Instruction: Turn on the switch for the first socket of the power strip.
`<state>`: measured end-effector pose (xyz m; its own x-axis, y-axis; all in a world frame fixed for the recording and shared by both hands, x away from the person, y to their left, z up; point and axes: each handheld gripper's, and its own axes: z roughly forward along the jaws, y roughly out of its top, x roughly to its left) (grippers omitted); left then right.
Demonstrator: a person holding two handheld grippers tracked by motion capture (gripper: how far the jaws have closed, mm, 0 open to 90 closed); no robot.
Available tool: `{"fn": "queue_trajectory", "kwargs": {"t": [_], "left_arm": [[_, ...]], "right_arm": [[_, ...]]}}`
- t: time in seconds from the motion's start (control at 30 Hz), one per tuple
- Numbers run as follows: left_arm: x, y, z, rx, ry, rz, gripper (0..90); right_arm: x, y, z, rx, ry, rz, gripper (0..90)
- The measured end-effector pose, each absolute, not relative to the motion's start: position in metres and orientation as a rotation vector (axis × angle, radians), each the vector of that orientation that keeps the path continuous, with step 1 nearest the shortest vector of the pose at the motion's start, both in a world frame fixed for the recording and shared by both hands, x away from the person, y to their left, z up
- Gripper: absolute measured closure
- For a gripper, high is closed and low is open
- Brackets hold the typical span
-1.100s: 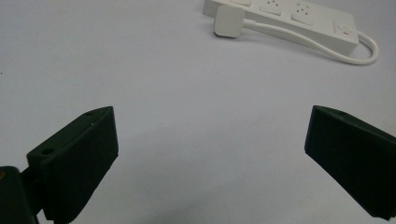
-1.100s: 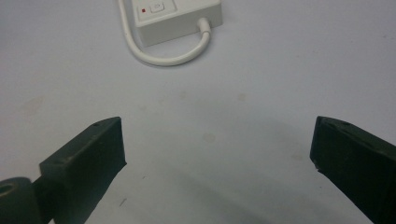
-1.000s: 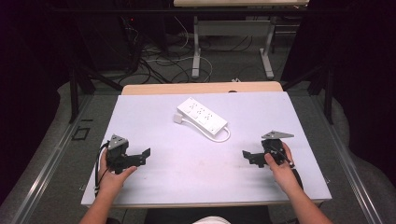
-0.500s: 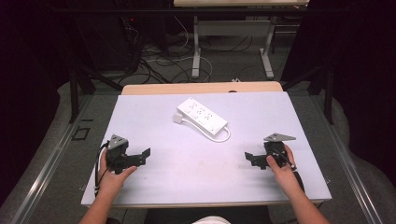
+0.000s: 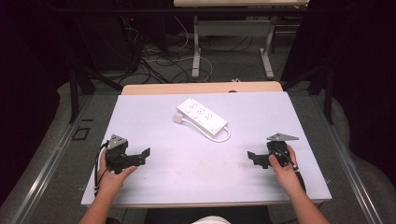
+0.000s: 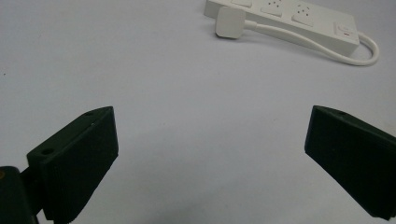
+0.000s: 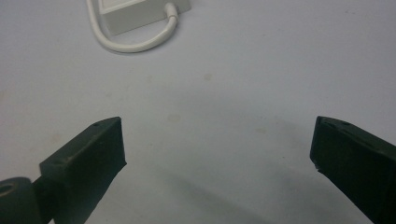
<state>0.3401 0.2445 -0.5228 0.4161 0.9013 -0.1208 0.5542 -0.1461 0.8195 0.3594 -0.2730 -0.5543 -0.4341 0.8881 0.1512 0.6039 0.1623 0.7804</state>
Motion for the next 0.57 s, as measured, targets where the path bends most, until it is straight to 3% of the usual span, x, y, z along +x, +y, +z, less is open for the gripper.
{"fn": "queue_trajectory", "kwargs": {"t": [0.57], "left_arm": [[0.3398, 0.2443, -0.5234, 1.824, 1.264, 0.513, 2.9]], "right_arm": [[0.362, -0.2792, -0.5556, 1.462, 2.073, 1.152, 3.2]]}}
